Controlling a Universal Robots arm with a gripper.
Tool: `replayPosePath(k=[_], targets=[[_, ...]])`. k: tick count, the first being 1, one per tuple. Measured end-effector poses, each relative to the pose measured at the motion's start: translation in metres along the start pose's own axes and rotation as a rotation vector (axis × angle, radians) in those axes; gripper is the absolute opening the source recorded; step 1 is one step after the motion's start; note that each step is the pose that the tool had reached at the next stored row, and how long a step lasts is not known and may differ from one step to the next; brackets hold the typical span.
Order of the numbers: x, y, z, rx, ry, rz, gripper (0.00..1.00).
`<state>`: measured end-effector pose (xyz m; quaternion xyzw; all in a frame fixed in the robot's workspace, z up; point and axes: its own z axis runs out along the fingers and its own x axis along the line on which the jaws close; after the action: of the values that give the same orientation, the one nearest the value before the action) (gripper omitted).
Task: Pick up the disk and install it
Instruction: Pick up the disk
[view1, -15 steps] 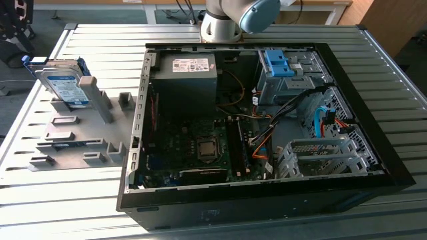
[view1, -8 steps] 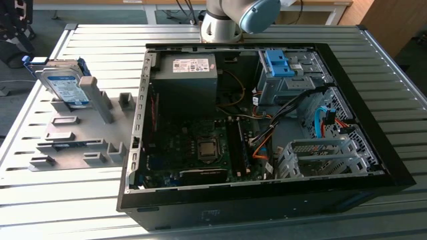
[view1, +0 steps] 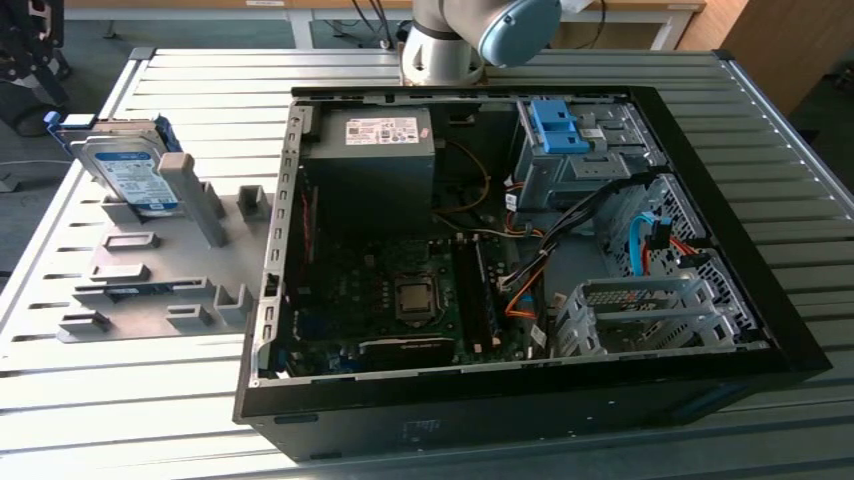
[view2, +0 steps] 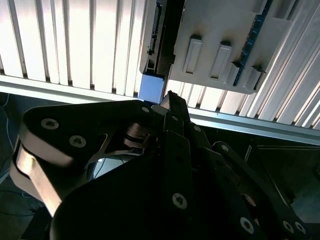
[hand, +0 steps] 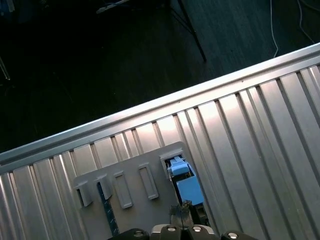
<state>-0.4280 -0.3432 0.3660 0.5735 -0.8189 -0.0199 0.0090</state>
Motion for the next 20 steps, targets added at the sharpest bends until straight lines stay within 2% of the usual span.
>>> replayPosePath(k=[12, 20], targets=[[0.0, 0.0, 0.0, -0.0004, 0.0024, -0.056, 0.11], [0.0, 0.0, 0.0001, -0.0013, 0.0056, -0.145, 0.11]])
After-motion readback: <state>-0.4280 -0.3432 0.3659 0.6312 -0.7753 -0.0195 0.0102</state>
